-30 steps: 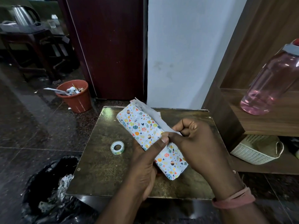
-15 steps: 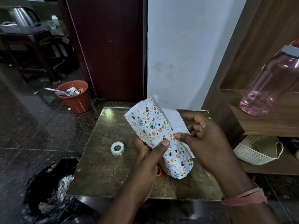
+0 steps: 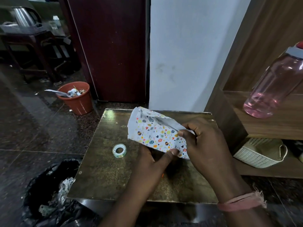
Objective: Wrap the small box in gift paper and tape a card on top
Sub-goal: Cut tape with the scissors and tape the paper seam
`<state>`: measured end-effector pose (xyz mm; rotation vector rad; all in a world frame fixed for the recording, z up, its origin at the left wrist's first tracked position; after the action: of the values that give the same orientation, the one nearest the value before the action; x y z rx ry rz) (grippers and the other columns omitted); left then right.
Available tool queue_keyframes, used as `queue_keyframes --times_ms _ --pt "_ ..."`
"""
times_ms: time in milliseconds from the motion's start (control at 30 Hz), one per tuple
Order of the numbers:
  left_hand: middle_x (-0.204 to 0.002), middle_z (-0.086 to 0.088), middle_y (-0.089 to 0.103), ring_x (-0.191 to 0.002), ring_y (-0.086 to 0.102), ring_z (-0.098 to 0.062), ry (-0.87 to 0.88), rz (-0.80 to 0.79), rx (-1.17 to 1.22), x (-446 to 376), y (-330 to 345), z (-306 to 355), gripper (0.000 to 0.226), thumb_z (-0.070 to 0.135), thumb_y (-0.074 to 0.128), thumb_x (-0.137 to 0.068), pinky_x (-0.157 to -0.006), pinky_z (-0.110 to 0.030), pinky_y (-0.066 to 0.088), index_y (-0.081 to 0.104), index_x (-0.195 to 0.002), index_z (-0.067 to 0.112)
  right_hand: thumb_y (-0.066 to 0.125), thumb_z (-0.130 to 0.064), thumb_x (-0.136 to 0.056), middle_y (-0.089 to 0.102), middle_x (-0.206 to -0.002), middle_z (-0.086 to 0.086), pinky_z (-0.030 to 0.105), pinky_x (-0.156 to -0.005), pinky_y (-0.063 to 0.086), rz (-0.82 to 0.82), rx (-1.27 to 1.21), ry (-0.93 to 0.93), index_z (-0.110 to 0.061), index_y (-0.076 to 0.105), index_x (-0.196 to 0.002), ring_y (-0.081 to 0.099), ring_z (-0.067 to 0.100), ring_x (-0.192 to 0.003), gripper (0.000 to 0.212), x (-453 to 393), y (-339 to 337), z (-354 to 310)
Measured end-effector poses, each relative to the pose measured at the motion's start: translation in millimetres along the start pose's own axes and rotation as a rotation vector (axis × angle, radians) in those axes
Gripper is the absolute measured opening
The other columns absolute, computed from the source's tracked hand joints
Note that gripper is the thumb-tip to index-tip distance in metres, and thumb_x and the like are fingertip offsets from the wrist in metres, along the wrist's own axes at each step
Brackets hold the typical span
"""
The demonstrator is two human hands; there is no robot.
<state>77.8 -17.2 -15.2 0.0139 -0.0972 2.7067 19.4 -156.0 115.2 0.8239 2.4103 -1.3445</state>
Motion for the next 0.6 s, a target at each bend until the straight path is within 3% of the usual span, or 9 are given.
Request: queue_keyframes --times_ms 67,133,167,267,333,400,500,600 --pt "-0.131 0.022 0.066 -0.124 0.059 0.003 0.030 -0.006 -0.173 2 0 1 0.074 0.060 0.079 -0.074 -0.104 -0.028 0.048 0.052 -0.138 0.034 0.074 -0.002 -0.084 0.062 -0.083 -0.008 0.000 -0.076 0.033 -0.041 0.036 -0.023 -0.019 0.071 -0.082 0.044 0.001 -0.077 0.018 2 6 -3" --pt "-0.130 0.024 0.063 -0.121 0.056 0.007 0.047 0.018 -0.294 3 -1 3 0.070 0.058 0.078 -0.077 -0.094 -0.011 0.043 0.052 -0.138 0.036 0.074 -0.003 -0.084 0.065 -0.089 -0.010 -0.005 -0.076 0.029 -0.109 0.042 -0.019 -0.021 0.074 -0.088 0.044 -0.003 -0.082 0.019 5 15 -4" --pt "-0.129 0.024 0.062 -0.120 0.056 0.007 0.048 0.033 -0.312 3 -3 2 0.064 0.053 0.079 -0.082 -0.092 -0.009 0.042 0.052 -0.137 0.036 0.074 -0.004 -0.085 0.067 -0.091 -0.010 -0.006 -0.076 0.029 -0.136 0.033 -0.017 -0.022 0.075 -0.090 0.045 -0.003 -0.084 0.019 6 18 -3" --pt "-0.111 0.016 0.071 -0.101 0.065 -0.002 0.030 0.069 -0.317 -1 -11 -3 0.046 0.041 0.078 -0.089 -0.077 -0.015 0.045 0.058 -0.129 0.033 0.073 -0.007 -0.089 0.070 -0.095 -0.012 -0.003 -0.078 0.033 -0.183 -0.015 -0.023 -0.023 0.077 -0.093 0.054 0.001 -0.093 0.017 7 23 -1" --pt "-0.087 0.013 0.068 -0.074 0.062 0.004 0.007 0.108 -0.293 -2 -16 -3 0.042 0.032 0.082 -0.087 -0.062 -0.008 0.038 0.060 -0.123 0.025 0.072 -0.008 -0.090 0.070 -0.097 -0.013 0.000 -0.077 0.036 -0.221 -0.054 -0.021 -0.024 0.078 -0.095 0.057 0.000 -0.094 0.017 7 28 2" --pt "-0.076 0.014 0.063 -0.062 0.058 0.009 -0.016 0.144 -0.244 -3 -21 -6 0.044 0.022 0.085 -0.084 -0.058 -0.006 0.039 0.059 -0.119 0.017 0.073 -0.009 -0.089 0.069 -0.097 -0.014 0.007 -0.076 0.040 -0.256 -0.084 0.004 -0.025 0.078 -0.096 0.060 0.001 -0.091 0.018 9 37 8" --pt "-0.074 0.013 0.065 -0.059 0.059 0.010 -0.041 0.182 -0.242 -3 -26 -6 0.044 0.018 0.089 -0.079 -0.055 -0.006 0.040 0.061 -0.111 0.010 0.074 -0.009 -0.089 0.067 -0.096 -0.013 0.026 -0.079 0.051 -0.263 -0.113 0.031 -0.026 0.076 -0.094 0.063 0.005 -0.091 0.018 11 46 15" --pt "-0.080 0.011 0.070 -0.067 0.063 0.013 -0.047 0.228 -0.258 -1 -32 -4 0.042 0.021 0.092 -0.075 -0.057 -0.006 0.041 0.058 -0.101 0.021 0.074 -0.008 -0.088 0.066 -0.096 -0.014 0.025 -0.077 0.051 -0.258 -0.129 0.009 -0.025 0.076 -0.093 0.062 0.003 -0.091 0.017 12 49 14"
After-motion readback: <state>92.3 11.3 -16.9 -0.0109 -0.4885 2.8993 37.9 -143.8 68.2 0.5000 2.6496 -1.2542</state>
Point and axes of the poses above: each hand's wrist, its own x-axis away from the middle knuckle, its own y-axis out of the palm, z = x × y, the point moved 10 cm from there along -x, towards the middle knuckle
